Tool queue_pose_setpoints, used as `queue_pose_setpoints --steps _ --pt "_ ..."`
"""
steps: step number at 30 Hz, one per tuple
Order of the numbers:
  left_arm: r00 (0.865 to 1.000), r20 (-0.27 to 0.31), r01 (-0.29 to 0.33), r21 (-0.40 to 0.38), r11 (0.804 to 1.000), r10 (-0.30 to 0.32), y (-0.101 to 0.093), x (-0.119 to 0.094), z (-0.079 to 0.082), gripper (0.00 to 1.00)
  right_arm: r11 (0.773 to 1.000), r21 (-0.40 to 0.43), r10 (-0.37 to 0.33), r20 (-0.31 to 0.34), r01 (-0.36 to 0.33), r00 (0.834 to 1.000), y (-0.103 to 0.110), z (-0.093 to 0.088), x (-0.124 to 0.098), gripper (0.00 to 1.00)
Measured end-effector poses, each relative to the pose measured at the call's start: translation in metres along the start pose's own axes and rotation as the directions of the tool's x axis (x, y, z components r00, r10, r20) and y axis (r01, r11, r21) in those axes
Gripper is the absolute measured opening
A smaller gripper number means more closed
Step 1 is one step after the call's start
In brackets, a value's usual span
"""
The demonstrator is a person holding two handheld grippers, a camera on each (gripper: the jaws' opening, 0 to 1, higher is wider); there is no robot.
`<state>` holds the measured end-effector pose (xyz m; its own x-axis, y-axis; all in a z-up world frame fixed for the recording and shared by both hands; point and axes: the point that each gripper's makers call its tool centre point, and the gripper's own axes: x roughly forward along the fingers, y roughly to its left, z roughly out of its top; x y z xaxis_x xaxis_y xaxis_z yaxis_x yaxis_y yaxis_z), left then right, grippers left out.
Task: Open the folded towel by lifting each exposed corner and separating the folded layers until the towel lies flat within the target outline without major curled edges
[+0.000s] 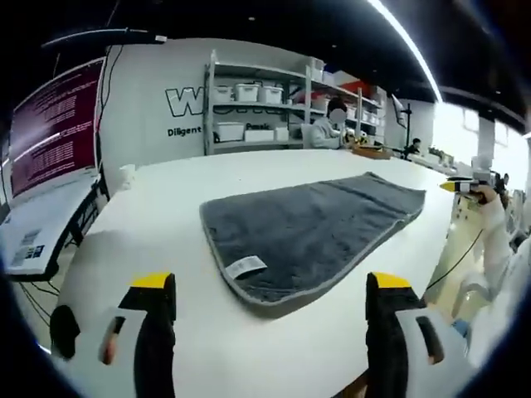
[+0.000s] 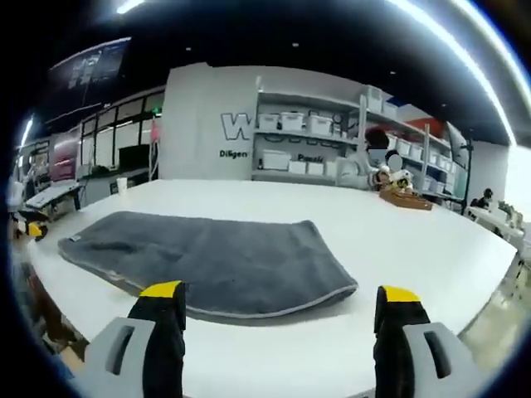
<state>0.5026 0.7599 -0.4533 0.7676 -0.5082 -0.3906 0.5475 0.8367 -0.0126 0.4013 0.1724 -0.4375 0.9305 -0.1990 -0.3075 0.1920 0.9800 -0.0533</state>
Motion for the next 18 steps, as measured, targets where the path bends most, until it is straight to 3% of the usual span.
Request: queue_pose_setpoints --steps 4,8,10,12,18 --pt "1.000 0.001 -0.025 0.013 1.000 0.025 0.004 -0.007 -0.001 1.00 1.000 0.018 -0.016 0.011 0.016 1.000 -0.003 -0.001 0.018 0.94" --pt "0.999 0.041 0.003 -0.012 1.000 -0.003 -0.002 -0.012 0.003 1.00 0.994 0.041 -0.100 -0.021 0.100 0.995 -0.025 -0.007 0.049 0.93" --pt "0.999 0.042 0.033 -0.016 0.999 -0.032 -0.005 -0.016 0.007 1.00 0.987 0.053 -0.150 -0.050 0.152 0.988 -0.041 -0.013 0.061 0.88" --pt "0.998 0.062 0.023 -0.013 1.000 -0.022 -0.004 -0.021 0.012 1.00 0.977 0.080 -0.190 -0.088 0.197 0.978 -0.054 -0.022 0.068 0.84" --pt "0.997 0.074 0.027 -0.005 1.000 -0.026 -0.007 -0.027 0.017 1.00 0.966 0.093 -0.228 -0.138 0.242 0.964 -0.071 -0.045 0.085 0.69"
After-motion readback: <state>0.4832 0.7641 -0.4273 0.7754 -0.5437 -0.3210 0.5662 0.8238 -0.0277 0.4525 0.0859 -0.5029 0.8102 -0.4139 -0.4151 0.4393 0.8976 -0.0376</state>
